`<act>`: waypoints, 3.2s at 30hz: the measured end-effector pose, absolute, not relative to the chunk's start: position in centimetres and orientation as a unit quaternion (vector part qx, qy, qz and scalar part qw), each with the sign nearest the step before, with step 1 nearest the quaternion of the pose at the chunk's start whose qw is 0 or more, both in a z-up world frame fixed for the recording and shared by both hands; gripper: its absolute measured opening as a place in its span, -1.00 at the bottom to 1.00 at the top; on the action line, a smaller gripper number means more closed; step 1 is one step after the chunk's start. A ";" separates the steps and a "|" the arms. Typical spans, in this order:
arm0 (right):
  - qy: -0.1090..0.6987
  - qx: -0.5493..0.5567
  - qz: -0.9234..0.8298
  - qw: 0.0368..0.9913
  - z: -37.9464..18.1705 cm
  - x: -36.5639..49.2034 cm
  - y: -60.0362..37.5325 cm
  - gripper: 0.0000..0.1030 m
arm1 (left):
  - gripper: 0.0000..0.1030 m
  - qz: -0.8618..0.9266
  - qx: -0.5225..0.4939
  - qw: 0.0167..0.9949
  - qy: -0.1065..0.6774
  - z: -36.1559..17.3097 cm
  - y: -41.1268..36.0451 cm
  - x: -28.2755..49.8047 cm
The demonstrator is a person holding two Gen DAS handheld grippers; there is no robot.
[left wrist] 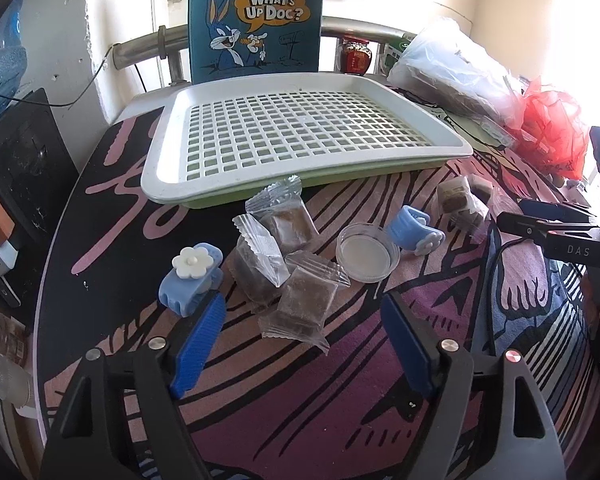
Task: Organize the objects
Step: 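Grasp a brown-filled clear bag with the left gripper while the right gripper grasps the clear round lid, then lift the bag with the left gripper while the right gripper lifts the lid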
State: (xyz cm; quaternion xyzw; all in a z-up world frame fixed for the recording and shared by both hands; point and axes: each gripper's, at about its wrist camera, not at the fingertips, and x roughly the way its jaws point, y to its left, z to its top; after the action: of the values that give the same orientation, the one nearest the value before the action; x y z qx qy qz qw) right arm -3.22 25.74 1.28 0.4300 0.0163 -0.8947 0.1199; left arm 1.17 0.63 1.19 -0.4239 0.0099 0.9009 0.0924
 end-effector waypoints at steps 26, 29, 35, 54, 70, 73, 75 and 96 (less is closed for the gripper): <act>0.047 0.322 -0.914 0.243 5.5 0.6 19.7 -0.24 | -0.40 0.936 -0.336 0.100 -0.029 4.7 0.5 2.7; 0.043 0.311 -0.914 0.255 5.2 0.7 19.2 -0.24 | -0.40 0.942 -0.324 0.084 -0.023 4.3 0.5 2.7; 0.040 0.313 -0.915 0.252 4.4 0.5 19.2 -0.24 | -0.39 0.940 -0.329 0.086 -0.018 3.9 0.8 2.7; 0.024 0.315 -0.913 0.259 4.4 0.3 19.7 -0.24 | -0.39 0.940 -0.331 0.084 -0.026 3.7 0.8 2.8; 0.023 0.316 -0.912 0.260 4.4 0.3 19.6 -0.23 | -0.39 0.939 -0.332 0.084 -0.024 3.5 0.9 2.9; 0.023 0.316 -0.912 0.260 4.4 0.3 19.6 -0.23 | -0.39 0.939 -0.333 0.084 -0.025 3.5 0.9 2.8; 0.023 0.316 -0.912 0.261 4.4 0.3 19.6 -0.23 | -0.39 0.939 -0.332 0.084 -0.025 3.4 0.9 2.9; 0.021 0.317 -0.912 0.261 4.5 0.3 19.7 -0.23 | -0.39 0.939 -0.333 0.084 -0.025 3.5 0.9 2.8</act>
State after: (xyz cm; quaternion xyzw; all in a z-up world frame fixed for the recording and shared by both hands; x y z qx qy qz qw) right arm 0.25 19.66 4.54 0.3169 0.0205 -0.9116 0.2611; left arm 2.83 0.86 3.47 -0.3327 -0.0249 0.9390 0.0838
